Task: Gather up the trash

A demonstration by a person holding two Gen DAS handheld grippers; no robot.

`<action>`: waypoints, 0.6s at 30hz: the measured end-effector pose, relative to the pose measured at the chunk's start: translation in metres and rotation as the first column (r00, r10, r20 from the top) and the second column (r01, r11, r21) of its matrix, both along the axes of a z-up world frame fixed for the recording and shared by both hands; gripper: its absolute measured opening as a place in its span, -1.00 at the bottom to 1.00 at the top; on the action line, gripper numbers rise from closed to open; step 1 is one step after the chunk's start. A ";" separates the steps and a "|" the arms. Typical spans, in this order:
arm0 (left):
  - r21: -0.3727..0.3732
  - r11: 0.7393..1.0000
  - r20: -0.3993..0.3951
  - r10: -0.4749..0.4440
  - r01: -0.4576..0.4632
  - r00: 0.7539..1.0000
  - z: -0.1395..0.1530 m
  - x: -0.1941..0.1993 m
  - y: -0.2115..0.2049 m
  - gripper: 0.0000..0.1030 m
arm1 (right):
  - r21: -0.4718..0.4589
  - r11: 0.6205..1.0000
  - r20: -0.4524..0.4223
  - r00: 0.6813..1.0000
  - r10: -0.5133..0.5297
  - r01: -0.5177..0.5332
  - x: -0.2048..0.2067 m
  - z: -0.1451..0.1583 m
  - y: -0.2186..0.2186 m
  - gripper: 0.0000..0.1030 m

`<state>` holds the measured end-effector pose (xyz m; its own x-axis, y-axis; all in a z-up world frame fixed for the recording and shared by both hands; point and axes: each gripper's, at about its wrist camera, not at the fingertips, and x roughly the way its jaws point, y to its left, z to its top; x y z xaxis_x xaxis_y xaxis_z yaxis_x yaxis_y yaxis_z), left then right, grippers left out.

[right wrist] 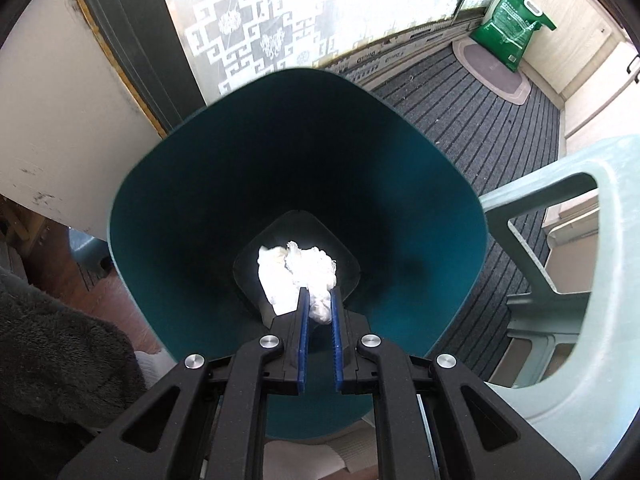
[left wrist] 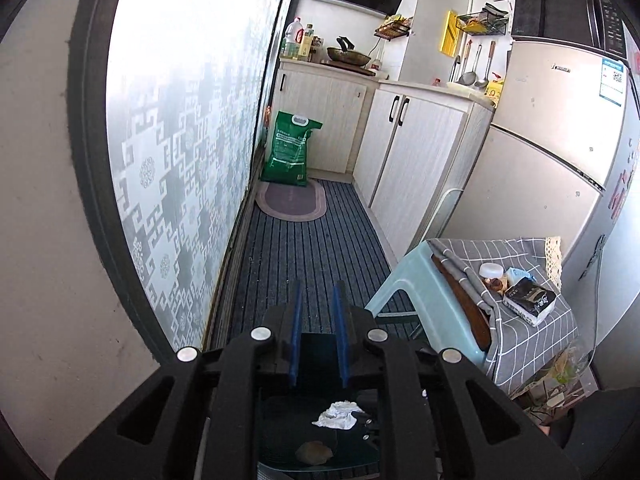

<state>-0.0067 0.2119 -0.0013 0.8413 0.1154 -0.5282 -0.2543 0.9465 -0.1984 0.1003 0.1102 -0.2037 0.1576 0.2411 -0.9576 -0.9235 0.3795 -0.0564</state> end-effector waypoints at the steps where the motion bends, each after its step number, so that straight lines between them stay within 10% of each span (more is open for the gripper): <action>1: 0.002 1.000 0.009 0.000 0.000 1.000 0.003 -0.002 -0.001 -0.68 | -0.011 1.000 0.000 1.000 0.001 -0.001 -0.001 -0.005 0.000 -0.81; 8: 0.014 1.000 0.090 -0.019 0.018 0.996 0.029 -0.017 -0.012 -0.53 | -0.006 1.000 -0.033 0.999 -0.011 0.011 -0.005 -0.015 -0.001 -0.17; 18: 0.047 0.999 0.117 -0.031 0.026 0.993 0.039 -0.012 -0.025 -0.40 | 0.166 0.985 0.056 0.998 0.026 -0.035 -0.016 0.049 -0.013 -0.20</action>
<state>-0.0190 0.1868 0.0382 0.9007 0.1122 -0.4198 -0.2046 0.9618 -0.1817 0.0843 0.0974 -0.1548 0.1978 0.4024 -0.8938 -0.9322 0.3592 -0.0445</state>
